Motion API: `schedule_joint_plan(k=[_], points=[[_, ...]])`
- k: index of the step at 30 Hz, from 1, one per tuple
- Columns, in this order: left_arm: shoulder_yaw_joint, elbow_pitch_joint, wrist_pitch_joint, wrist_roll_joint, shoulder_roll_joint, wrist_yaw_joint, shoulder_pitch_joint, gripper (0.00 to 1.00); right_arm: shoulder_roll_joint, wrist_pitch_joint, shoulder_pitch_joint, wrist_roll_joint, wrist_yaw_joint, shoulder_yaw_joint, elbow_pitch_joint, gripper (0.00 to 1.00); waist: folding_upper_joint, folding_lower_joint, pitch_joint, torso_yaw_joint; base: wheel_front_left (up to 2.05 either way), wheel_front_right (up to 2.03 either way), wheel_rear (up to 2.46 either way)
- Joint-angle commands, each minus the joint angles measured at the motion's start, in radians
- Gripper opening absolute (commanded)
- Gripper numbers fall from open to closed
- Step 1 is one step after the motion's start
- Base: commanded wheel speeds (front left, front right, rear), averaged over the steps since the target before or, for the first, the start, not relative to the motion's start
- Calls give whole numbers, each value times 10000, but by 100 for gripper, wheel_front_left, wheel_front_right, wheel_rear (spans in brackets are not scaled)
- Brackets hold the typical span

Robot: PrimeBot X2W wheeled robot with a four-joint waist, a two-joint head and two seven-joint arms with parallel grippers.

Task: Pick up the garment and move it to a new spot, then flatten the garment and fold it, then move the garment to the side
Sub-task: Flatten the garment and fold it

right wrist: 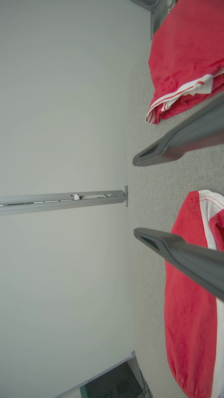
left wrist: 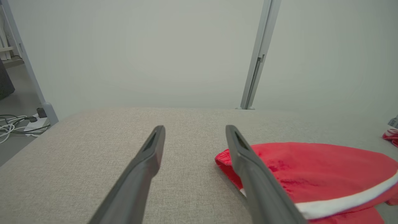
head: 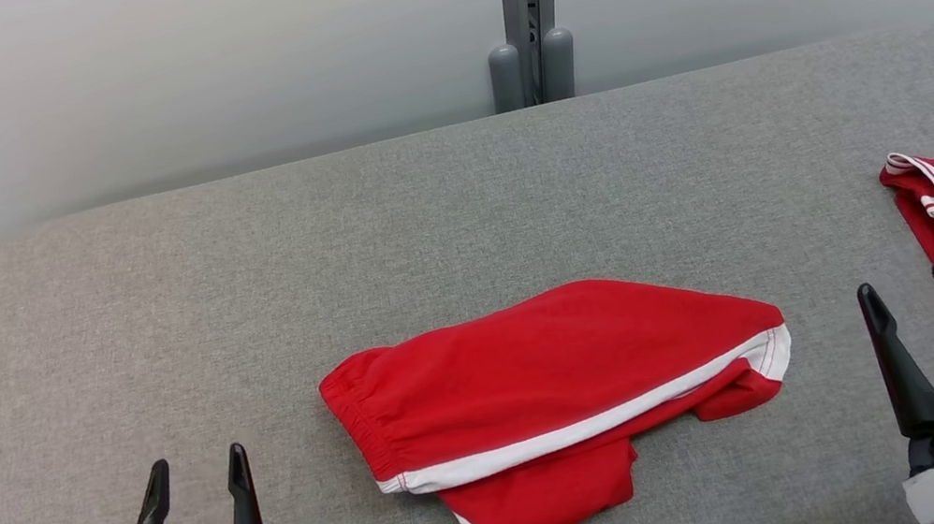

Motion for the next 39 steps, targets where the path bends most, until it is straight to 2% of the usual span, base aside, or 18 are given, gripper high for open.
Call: schedule_joint_plan(k=[1, 14, 17, 21, 22, 26, 36, 37, 38, 39], points=[[-20, -39, 37, -36, 59, 14, 42, 100, 3, 78, 107, -72, 1, -65, -123, 100, 0, 0, 12, 4, 0, 0, 0], [-232, -133, 134, -61, 135, -120, -273, 100, 208, 263, 178, -84, 1, -166, -394, 100, 0, 0, 259, 73, 0, 0, 0], [-515, -137, 333, -129, 117, -411, -437, 100, 211, 285, 90, -61, 1, -121, -388, 100, 0, 0, 371, 91, 0, 0, 0], [-1207, 68, 990, -327, 13, -1052, -683, 100, 195, 305, 7, 26, 1, -42, -356, 100, 0, 0, 587, 48, 0, 0, 0], [-1207, 68, 990, -327, 13, -1052, -683, 100, 195, 305, 7, 26, 1, -42, -356, 100, 0, 0, 587, 48, 0, 0, 0], [-1687, 467, 1582, -614, -131, -1497, -758, 100, 166, 272, -78, 85, 1, 30, -295, 100, 0, 0, 799, -86, 0, 0, 0], [-2046, 1178, 1998, -817, -207, -1907, -1204, 100, 146, 294, -156, 173, 1, 7, -13, 100, 0, 0, 1284, -347, 0, 0, 0], [-2034, 1202, 1992, -832, -188, -1936, -1259, 47, 149, 326, -156, 189, 1, -32, 56, 100, 0, 0, 1316, -361, 0, 0, 0], [-2025, 1206, 1956, -838, -179, -1941, -1310, 16, 147, 350, -173, 223, 1, -61, 140, 100, 0, 0, 1348, -371, 0, 0, 0], [-2022, 1216, 1942, -840, -168, -1946, -1333, 0, 116, 391, -187, 220, 1, -102, 292, 100, 0, 0, 1386, -372, 0, 0, 0]])
